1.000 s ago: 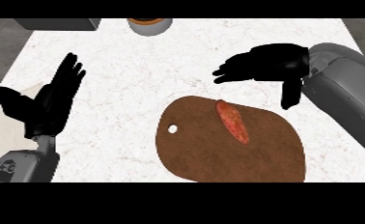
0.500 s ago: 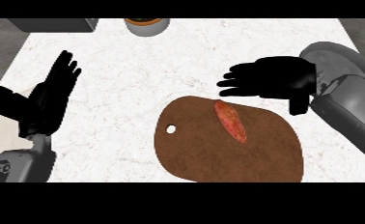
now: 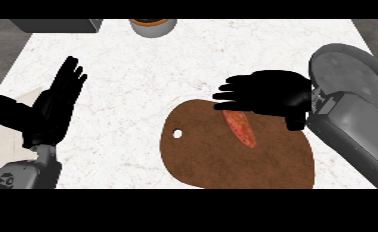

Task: Pick the sweet potato from the cutting board and place it in the pan

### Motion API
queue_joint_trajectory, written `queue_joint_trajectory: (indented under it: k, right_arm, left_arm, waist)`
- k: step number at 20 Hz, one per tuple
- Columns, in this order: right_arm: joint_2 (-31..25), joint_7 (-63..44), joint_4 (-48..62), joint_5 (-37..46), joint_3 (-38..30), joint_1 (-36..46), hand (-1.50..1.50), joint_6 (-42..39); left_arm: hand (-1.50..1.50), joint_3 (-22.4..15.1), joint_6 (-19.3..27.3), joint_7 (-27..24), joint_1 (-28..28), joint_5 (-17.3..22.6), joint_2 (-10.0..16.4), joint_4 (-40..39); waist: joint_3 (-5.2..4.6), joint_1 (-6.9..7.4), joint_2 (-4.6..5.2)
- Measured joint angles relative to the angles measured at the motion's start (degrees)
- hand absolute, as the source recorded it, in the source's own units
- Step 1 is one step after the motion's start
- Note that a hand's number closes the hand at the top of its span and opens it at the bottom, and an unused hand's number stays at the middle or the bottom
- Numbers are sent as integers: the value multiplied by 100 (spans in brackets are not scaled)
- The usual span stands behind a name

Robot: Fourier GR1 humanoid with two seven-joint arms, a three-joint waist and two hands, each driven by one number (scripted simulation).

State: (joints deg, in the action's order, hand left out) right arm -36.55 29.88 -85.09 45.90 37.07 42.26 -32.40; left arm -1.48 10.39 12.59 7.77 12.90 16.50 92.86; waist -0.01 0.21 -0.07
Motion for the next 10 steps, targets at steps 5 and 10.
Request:
queue_joint_trajectory:
  k: [5,10]
  right_arm:
    - [455,-396,-163,493,38,-246,-150,-212]
    - [677,-222,143,872,-145,-334,-150,-146]
  left_arm:
    - [0,81,-92,45,134,-50,-56,-120]
    - [0,235,-235,102,221,-48,-61,-180]
  waist:
    - [0,-8,3]
    - [0,3,7]
